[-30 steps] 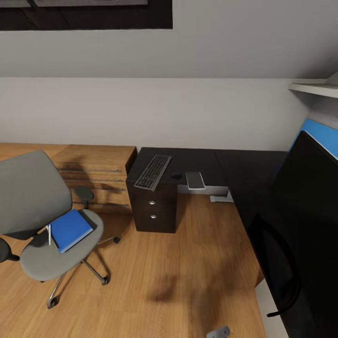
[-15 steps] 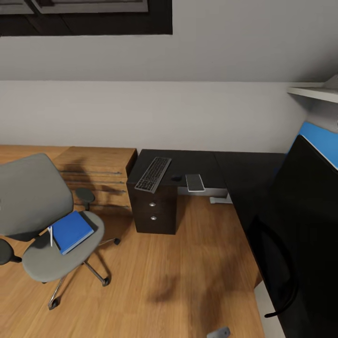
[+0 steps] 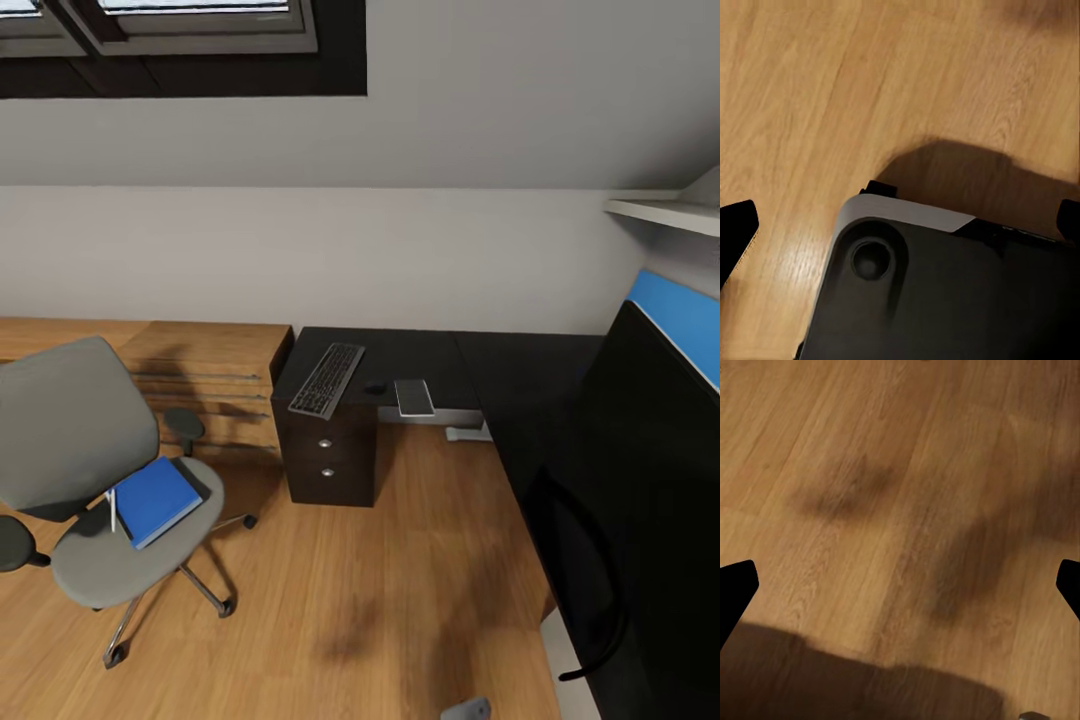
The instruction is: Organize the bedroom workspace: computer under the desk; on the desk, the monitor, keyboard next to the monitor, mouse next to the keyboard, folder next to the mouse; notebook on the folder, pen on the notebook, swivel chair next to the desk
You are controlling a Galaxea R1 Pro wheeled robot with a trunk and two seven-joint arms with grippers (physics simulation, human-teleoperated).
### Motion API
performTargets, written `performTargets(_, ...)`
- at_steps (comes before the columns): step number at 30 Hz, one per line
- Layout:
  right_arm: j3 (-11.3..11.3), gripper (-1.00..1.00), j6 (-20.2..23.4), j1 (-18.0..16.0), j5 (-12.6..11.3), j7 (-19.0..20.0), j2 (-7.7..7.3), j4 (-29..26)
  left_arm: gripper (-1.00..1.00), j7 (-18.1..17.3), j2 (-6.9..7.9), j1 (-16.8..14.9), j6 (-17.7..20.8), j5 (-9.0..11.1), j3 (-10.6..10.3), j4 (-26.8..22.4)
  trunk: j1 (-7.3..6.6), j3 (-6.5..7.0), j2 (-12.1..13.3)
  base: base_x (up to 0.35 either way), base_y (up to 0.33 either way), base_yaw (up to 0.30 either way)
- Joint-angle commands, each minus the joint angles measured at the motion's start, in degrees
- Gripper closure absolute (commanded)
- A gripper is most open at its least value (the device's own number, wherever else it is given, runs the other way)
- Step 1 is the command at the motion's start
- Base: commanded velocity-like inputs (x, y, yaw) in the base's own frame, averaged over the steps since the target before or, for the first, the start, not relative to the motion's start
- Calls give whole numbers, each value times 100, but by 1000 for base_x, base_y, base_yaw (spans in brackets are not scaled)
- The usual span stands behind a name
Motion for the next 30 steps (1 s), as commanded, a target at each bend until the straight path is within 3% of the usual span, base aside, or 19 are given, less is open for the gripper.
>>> performTargets(1,31,-100,-7,-4,38,-57,2,7,-100,25,3,-3,-185,6,-8,12,-22,21,37,0,0,0)
performTargets(10,29,-100,-34,-4,31,-59,-4,1,-100,33,7,-3,-1302,40,29,26,-220,261,398,0,0,1)
performTargets(19,30,-100,-41,-4,30,-59,10,8,-100,5,-2,-3,-1476,50,39,27,-417,501,759,0,0,47)
performTargets(30,29,-100,-42,-4,29,-59,11,5,-100,-9,99,-3,-1510,51,31,76,-659,752,1200,0,0,41)
